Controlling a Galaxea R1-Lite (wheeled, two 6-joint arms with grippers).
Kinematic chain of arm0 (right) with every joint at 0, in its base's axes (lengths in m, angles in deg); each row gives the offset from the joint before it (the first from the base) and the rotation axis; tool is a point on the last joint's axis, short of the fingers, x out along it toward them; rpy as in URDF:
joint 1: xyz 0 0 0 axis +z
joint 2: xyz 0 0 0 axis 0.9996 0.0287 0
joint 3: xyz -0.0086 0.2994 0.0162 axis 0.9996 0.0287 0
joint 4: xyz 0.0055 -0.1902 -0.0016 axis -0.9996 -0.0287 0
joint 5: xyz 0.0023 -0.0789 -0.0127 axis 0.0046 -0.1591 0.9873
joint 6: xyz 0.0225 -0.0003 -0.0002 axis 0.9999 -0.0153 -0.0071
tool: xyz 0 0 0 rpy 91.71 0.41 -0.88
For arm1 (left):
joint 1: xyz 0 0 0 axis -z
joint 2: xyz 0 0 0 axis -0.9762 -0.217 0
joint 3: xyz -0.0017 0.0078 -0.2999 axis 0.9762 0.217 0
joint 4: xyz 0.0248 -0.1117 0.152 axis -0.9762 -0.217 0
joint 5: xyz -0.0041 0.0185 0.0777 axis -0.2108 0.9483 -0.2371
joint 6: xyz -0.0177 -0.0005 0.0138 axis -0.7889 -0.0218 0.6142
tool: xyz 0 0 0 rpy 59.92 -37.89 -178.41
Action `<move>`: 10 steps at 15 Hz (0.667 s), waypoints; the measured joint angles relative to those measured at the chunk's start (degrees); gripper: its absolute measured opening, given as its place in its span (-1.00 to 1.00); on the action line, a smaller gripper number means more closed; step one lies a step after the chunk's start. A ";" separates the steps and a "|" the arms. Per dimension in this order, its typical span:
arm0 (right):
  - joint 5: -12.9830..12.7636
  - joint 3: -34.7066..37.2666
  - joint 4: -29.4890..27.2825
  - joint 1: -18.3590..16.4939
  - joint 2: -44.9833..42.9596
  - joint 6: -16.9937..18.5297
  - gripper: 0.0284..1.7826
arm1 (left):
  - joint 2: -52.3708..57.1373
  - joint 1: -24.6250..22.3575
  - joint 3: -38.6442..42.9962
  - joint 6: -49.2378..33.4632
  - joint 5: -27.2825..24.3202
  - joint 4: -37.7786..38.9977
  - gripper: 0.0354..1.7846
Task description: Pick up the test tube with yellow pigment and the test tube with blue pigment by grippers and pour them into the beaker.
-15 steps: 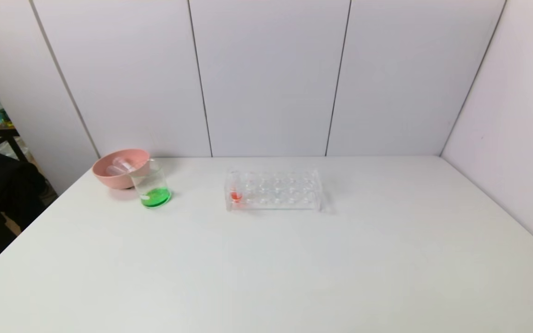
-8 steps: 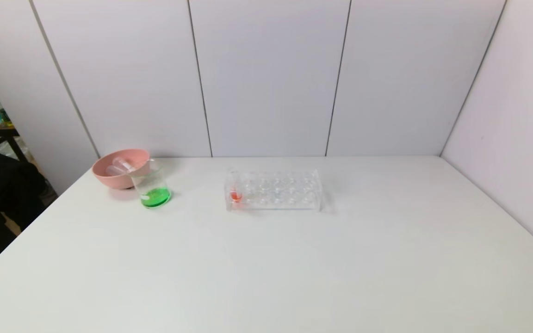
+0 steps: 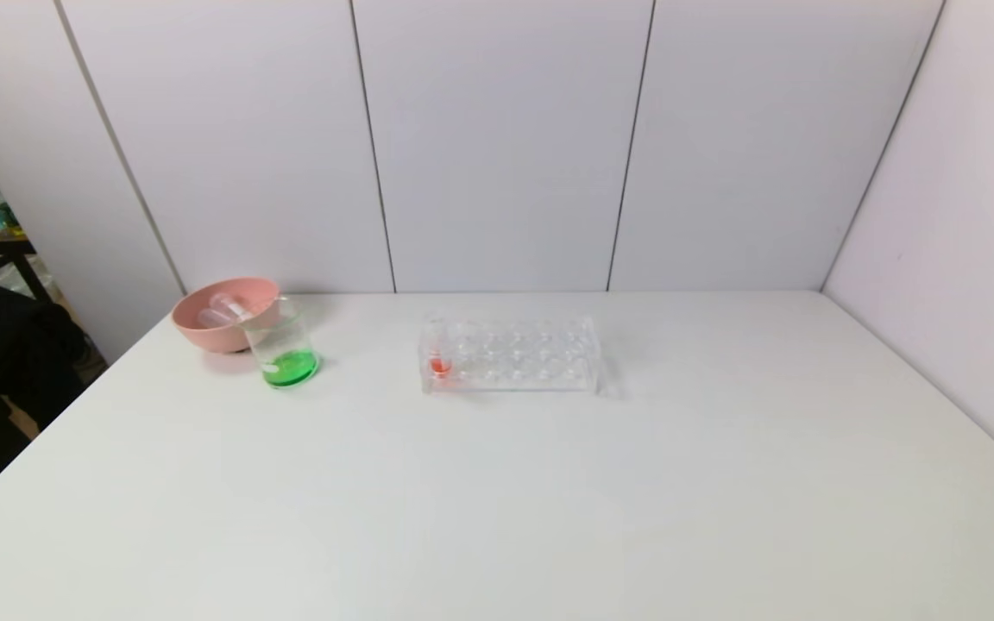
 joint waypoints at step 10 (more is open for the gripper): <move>0.00 0.00 -0.02 0.00 0.00 0.00 0.92 | 0.21 0.00 16.02 -11.02 7.72 16.34 0.98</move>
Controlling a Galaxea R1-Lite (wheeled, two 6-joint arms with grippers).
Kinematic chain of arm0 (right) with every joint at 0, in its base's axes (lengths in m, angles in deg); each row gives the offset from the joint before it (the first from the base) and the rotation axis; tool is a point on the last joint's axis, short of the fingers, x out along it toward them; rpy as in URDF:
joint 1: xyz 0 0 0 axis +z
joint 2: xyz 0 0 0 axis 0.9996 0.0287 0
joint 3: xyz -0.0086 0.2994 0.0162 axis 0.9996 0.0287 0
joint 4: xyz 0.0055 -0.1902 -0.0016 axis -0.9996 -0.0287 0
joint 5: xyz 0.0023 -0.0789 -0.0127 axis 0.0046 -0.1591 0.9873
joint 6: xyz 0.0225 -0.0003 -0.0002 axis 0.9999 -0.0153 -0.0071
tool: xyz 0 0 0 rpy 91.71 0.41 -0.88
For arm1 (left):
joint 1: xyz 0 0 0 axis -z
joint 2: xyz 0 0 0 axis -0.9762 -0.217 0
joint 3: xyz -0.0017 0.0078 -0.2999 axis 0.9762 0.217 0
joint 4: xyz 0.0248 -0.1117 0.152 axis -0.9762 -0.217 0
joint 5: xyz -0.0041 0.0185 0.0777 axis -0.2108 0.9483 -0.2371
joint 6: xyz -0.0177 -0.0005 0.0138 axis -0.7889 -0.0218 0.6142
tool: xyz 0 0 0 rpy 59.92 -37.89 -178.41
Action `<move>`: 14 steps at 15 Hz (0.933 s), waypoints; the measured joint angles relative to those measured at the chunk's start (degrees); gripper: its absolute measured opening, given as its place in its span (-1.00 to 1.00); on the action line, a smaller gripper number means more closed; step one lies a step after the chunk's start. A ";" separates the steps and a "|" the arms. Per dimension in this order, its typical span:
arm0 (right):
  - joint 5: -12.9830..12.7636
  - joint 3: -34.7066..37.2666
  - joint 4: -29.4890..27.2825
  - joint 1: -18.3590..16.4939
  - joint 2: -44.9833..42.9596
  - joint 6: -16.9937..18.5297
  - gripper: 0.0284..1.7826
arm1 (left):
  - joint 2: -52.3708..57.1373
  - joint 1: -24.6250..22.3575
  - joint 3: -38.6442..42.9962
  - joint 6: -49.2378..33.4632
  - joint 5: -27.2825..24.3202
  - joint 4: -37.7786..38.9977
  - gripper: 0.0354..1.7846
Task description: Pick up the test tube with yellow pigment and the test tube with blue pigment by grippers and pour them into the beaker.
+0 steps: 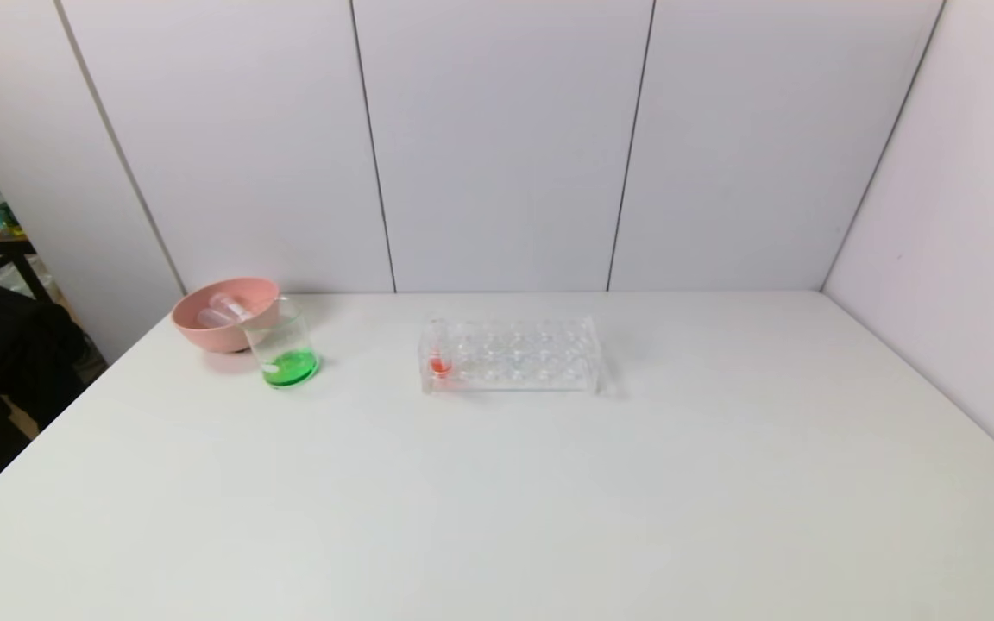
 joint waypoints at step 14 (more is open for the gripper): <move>0.00 0.00 -0.06 0.00 0.00 0.09 0.92 | 0.00 0.00 0.10 -0.09 0.02 -0.02 0.98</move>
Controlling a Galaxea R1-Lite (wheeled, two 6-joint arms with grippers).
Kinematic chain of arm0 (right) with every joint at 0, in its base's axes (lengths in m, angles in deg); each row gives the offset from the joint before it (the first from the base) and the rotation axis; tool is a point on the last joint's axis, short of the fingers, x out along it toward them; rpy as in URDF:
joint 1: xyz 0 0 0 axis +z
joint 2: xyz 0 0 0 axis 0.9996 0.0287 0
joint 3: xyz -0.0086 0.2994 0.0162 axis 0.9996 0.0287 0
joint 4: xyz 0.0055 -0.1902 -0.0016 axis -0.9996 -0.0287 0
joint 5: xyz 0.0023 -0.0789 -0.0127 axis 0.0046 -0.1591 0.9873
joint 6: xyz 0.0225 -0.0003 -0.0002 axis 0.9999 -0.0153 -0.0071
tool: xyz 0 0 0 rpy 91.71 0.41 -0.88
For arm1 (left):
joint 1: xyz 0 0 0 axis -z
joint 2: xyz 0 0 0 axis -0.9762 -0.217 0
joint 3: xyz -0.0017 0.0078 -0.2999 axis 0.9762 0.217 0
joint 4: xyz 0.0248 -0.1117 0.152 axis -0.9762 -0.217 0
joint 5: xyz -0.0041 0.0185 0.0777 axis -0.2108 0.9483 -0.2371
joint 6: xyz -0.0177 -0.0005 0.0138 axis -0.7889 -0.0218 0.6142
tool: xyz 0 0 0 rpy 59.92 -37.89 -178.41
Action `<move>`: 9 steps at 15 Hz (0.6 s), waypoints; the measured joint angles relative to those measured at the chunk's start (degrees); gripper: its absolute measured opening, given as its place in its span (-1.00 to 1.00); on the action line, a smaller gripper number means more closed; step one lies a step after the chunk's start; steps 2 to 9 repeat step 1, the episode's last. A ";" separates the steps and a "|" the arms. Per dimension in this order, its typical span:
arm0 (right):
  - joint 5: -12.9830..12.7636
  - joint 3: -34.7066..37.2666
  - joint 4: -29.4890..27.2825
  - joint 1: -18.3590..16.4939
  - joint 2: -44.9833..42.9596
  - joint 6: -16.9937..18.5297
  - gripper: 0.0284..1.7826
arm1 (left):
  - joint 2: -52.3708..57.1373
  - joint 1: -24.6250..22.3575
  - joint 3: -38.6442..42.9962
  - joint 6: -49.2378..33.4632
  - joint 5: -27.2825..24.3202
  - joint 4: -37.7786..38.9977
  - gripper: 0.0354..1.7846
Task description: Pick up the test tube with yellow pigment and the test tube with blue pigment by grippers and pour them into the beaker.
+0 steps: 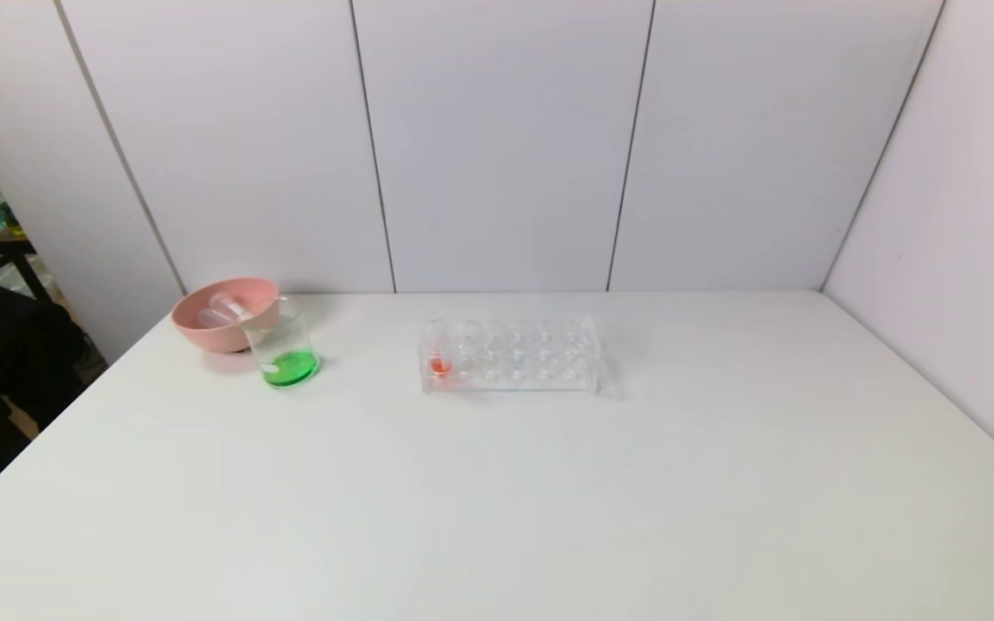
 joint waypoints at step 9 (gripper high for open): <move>0.00 0.00 0.00 0.00 0.00 0.02 0.92 | 0.00 0.00 0.00 -0.02 0.02 0.00 0.98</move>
